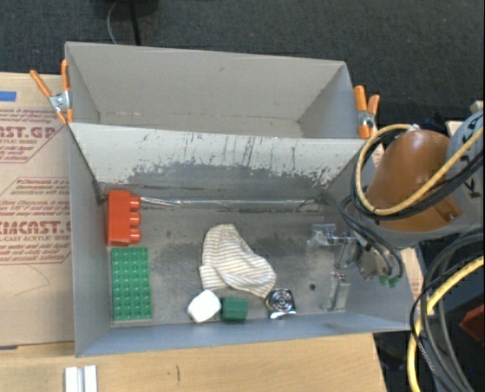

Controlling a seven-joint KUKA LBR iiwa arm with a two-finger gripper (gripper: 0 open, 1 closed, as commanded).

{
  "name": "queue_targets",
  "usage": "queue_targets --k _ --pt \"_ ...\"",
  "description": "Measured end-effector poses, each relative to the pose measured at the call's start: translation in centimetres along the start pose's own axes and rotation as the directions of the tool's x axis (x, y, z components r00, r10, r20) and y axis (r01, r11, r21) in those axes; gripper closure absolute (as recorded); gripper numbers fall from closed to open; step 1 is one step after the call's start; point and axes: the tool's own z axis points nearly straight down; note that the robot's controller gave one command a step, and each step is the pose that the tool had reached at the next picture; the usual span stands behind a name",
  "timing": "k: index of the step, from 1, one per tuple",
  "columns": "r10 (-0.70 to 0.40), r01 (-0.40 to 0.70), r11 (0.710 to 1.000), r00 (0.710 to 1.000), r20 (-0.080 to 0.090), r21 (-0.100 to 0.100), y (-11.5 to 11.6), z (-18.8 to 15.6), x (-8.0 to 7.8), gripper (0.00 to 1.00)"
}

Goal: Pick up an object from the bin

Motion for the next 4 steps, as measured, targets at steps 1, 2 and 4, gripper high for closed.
queue_targets --k 1,2,4 --pt "-0.002 0.002 1.0 1.0 0.007 0.001 0.0 -0.4 -0.2 0.0" --pt "0.045 -0.045 0.999 0.999 0.006 -0.001 6.7 4.7 -2.1 0.0" --pt "0.118 -0.118 0.993 0.993 0.005 -0.001 12.1 3.5 -3.4 0.0"
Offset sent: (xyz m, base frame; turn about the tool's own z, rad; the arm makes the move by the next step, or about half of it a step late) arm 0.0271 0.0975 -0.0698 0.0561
